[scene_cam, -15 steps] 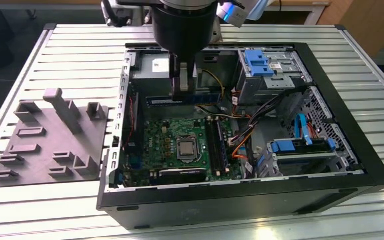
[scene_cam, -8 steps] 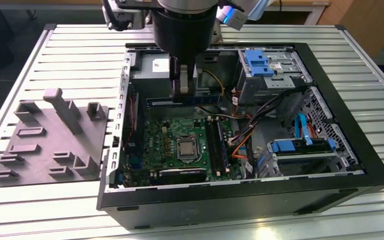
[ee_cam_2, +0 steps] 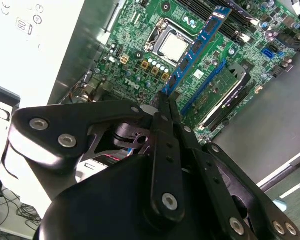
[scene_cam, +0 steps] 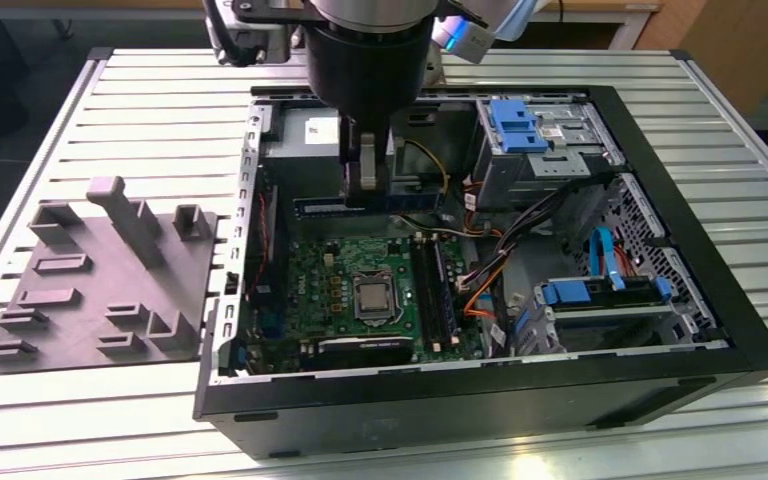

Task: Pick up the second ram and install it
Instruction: 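Pick up the second ram and move it above second insertion slot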

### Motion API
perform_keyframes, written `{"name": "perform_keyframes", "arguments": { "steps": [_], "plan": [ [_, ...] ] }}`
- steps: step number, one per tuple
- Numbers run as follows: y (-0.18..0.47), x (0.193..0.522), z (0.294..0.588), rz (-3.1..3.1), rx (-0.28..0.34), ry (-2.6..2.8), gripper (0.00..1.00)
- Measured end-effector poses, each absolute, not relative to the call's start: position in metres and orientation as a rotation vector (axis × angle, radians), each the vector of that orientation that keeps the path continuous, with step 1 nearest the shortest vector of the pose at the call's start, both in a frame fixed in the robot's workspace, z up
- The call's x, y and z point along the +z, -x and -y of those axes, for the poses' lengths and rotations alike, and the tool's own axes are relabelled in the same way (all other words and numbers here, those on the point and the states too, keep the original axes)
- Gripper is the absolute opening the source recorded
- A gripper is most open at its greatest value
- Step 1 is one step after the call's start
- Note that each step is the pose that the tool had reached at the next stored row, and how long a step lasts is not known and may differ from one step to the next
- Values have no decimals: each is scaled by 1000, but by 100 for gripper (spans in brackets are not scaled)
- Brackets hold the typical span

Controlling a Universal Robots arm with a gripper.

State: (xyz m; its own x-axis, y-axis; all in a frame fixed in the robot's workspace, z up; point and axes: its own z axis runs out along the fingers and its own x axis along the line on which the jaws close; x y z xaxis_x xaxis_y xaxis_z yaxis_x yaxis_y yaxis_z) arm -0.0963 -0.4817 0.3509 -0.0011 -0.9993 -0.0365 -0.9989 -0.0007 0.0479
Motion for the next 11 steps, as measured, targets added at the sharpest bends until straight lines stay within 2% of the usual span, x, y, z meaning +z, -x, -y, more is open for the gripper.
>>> {"name": "perform_keyframes", "arguments": {
  "steps": [11],
  "plan": [
    [94, 340, 482, 2215, -94, -2215, 12]
  ]
}}
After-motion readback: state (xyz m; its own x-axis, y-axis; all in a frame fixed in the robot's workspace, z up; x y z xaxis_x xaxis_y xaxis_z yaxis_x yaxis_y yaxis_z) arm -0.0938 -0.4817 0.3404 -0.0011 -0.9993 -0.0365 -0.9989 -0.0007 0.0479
